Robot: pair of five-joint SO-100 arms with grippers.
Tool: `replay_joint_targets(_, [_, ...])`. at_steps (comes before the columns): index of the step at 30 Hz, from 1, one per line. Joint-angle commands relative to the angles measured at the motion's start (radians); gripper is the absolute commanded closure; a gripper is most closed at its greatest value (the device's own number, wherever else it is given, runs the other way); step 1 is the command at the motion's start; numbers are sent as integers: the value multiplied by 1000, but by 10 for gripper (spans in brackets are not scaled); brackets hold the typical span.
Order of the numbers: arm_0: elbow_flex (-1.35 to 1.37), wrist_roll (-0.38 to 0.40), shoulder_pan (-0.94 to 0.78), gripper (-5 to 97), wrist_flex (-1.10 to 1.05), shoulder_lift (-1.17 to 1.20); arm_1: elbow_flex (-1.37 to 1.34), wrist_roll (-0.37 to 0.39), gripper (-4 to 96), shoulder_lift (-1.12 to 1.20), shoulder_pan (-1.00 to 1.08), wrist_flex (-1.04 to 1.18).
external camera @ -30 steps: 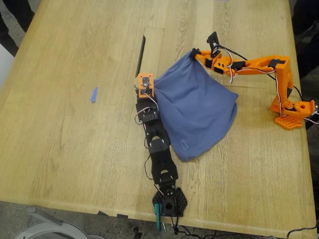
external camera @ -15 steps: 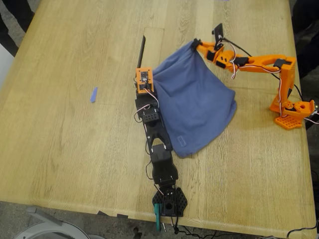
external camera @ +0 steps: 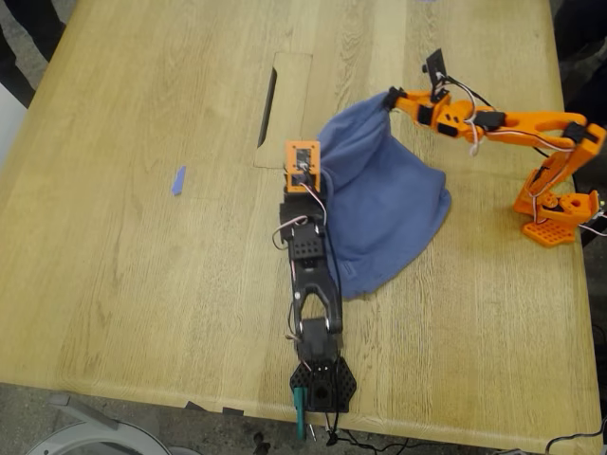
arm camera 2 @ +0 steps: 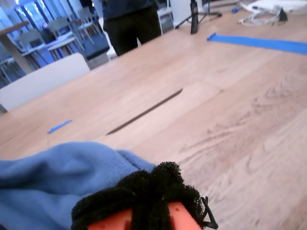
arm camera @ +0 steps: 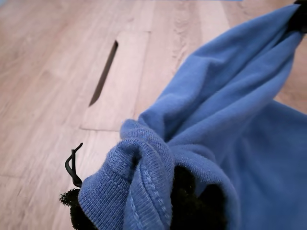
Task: Fold a T-shirt
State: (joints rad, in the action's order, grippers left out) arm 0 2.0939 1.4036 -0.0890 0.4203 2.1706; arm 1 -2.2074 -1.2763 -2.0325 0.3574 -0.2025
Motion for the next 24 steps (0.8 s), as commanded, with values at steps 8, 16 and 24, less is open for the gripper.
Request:
replay_joint_targets(8, [141,2,215,918,311,505,-103,12,914,-364,-94,414])
replay_joint_targets(16, [224,-3,419,918,514,756,-198,14,914,-652,-152,761])
replay_joint_targets(24, [337,14,646,918,864,1137,-206,25,913,-865,-193,1126])
